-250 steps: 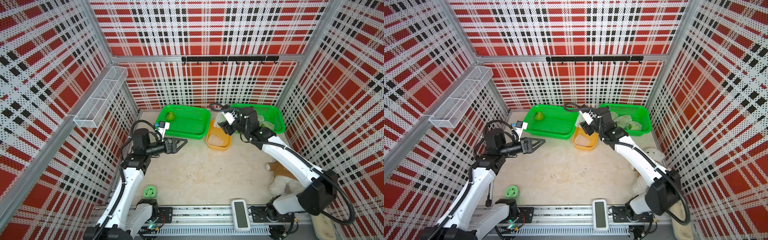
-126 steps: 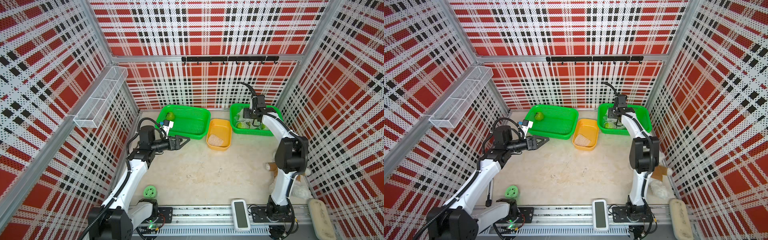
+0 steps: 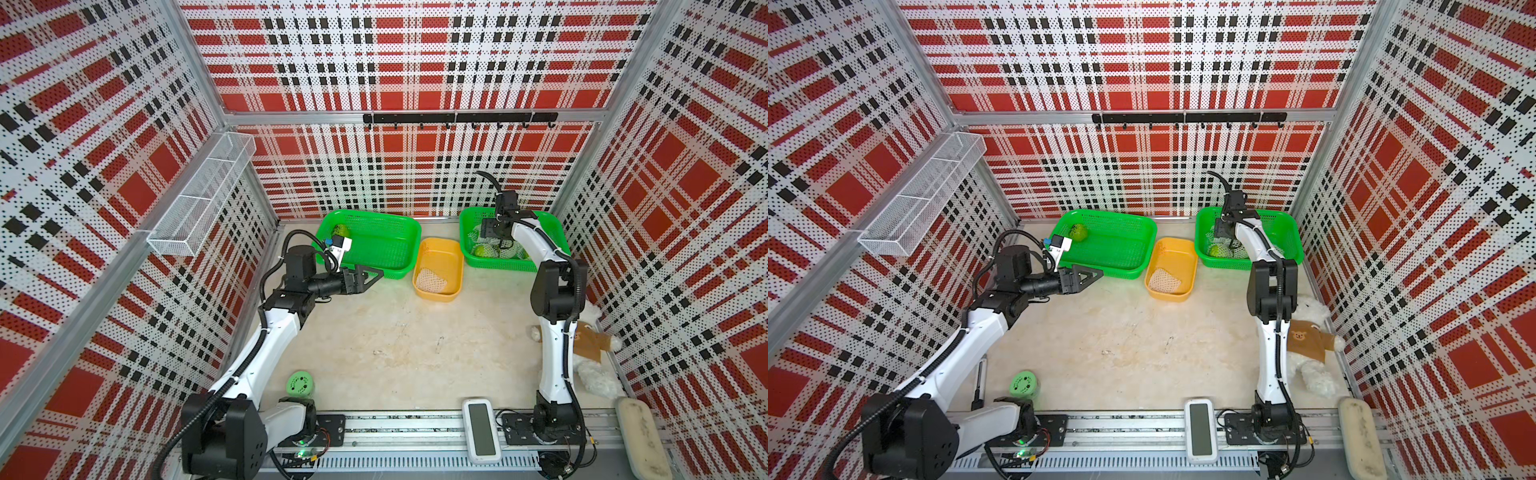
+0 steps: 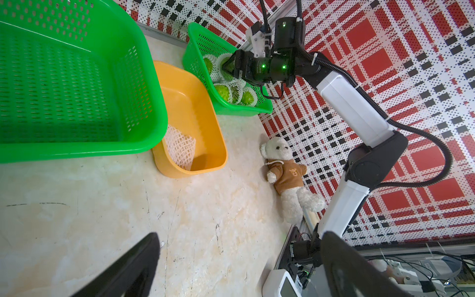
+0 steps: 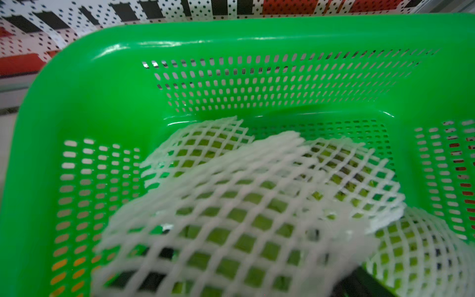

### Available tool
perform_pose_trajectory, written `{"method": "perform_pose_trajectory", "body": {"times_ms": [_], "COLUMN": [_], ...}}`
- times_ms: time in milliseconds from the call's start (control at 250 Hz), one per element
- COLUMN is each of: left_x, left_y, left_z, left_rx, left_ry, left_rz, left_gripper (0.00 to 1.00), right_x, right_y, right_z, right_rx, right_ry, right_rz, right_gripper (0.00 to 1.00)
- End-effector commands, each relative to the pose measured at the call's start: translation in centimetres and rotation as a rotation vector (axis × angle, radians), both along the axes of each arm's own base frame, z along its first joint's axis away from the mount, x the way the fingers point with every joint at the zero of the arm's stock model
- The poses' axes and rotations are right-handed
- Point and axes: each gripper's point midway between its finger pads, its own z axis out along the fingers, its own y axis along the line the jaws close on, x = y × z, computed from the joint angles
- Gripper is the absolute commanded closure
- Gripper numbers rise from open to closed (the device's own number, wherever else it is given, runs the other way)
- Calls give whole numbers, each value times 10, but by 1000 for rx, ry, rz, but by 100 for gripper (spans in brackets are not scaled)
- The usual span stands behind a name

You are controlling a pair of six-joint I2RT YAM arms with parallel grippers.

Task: Sleeve custard apples in foam nets
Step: Place the custard apple in the basket, then pick up the custard apple from the basket.

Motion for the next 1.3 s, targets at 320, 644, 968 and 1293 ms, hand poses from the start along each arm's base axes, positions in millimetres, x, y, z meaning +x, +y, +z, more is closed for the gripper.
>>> {"method": "perform_pose_trajectory", "body": {"times_ms": [320, 644, 968, 1293], "left_x": [122, 179, 238, 295], "left_y": [39, 47, 80, 113], "left_z": [1, -42, -93, -130], "left_rx": [236, 374, 756, 974], "left_ry": [-6, 67, 135, 123], "left_rz": [392, 457, 576, 651], "left_gripper": [1, 1, 1, 0], "right_x": [-11, -25, -63, -88], "right_y": [7, 9, 46, 109], "right_z": [94, 129, 208, 202], "right_rx": [-13, -56, 192, 435], "right_ry": [-195, -234, -736, -571], "right_rz": [111, 180, 258, 568], "right_gripper": [0, 0, 0, 0]}}
